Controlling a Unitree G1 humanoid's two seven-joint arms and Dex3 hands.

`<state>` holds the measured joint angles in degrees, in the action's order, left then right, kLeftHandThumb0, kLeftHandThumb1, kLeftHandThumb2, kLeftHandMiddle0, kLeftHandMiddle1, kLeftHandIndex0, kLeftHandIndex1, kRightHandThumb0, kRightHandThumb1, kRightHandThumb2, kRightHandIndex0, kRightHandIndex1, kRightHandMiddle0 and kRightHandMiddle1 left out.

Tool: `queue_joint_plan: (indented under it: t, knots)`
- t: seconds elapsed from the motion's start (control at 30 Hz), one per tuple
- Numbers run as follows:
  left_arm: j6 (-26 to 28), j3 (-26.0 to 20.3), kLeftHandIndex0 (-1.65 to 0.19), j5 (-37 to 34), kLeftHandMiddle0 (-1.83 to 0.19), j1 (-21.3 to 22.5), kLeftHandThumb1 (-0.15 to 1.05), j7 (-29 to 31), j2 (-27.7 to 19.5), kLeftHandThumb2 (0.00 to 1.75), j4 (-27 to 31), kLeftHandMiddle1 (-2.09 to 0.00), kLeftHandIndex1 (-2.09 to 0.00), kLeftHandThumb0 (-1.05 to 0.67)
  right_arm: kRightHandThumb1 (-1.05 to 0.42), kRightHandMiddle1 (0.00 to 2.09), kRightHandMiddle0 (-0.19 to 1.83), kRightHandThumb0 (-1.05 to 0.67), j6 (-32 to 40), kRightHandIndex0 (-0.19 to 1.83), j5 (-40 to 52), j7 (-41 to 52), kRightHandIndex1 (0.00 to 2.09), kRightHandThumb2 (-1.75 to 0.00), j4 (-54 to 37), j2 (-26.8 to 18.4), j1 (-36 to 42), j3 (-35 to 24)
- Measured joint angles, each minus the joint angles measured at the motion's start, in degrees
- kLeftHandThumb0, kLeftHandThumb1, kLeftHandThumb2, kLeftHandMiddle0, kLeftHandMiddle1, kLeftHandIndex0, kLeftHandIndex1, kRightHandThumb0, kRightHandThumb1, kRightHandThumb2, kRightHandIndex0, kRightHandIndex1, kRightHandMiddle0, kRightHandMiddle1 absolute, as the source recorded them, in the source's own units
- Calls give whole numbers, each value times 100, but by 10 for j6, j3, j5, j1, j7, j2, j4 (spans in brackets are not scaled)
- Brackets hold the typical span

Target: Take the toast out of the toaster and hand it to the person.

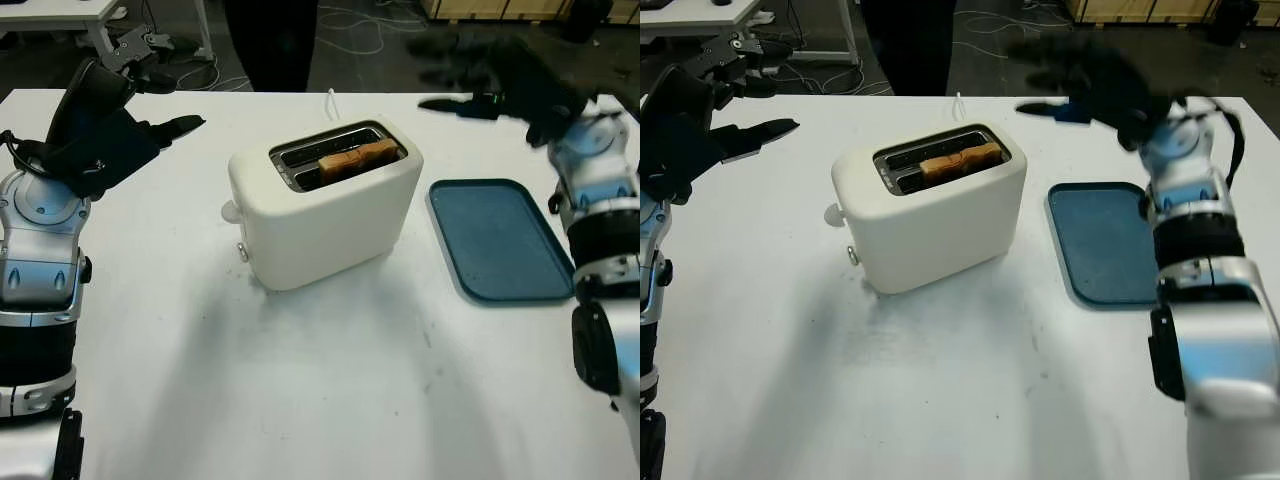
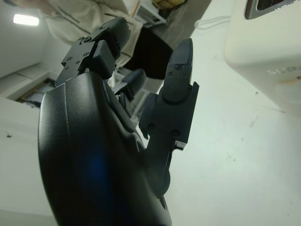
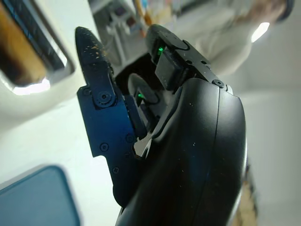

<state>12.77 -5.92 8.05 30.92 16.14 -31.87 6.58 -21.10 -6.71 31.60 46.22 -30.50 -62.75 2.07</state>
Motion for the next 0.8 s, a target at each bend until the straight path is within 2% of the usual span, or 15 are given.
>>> queue_joint_plan:
  t: [0.17,0.47,0.53,0.57,0.6,0.67,0.8]
  knots:
    - [0,0,-21,0,-6,0,92,0,0,4,0,-102,-62,-31,-76,14,93,-66,-34,101,-24,20,25,0,-49,-1,-21,35]
    - [-1,0,-21,0,-6,0,92,0,0,4,0,-102,-62,-32,-68,14,103,-60,-55,112,-98,34,38,0,-136,6,-21,114]
    - [-1,0,-21,1,-6,0,92,0,0,4,0,-102,-62,-31,-68,9,106,-60,-58,106,-116,35,57,0,-138,7,-21,129]
    - [-1,0,-21,1,-6,0,92,0,0,4,0,-102,-62,-31,-68,7,107,-60,-60,99,-125,35,82,0,-138,8,-21,136]
    - [-1,0,-21,1,-7,0,92,0,0,4,0,-102,-62,-31,-68,5,107,-60,-64,95,-131,35,94,0,-138,8,-21,141]
    - [-1,0,-22,2,-7,0,92,0,0,4,0,-102,-62,-32,-69,4,107,-59,-74,86,-148,34,101,0,-137,8,-21,150]
    - [0,0,-21,1,-6,0,92,0,0,4,2,-101,-61,-29,-67,4,110,-56,-100,82,-171,15,115,0,-123,8,-21,163]
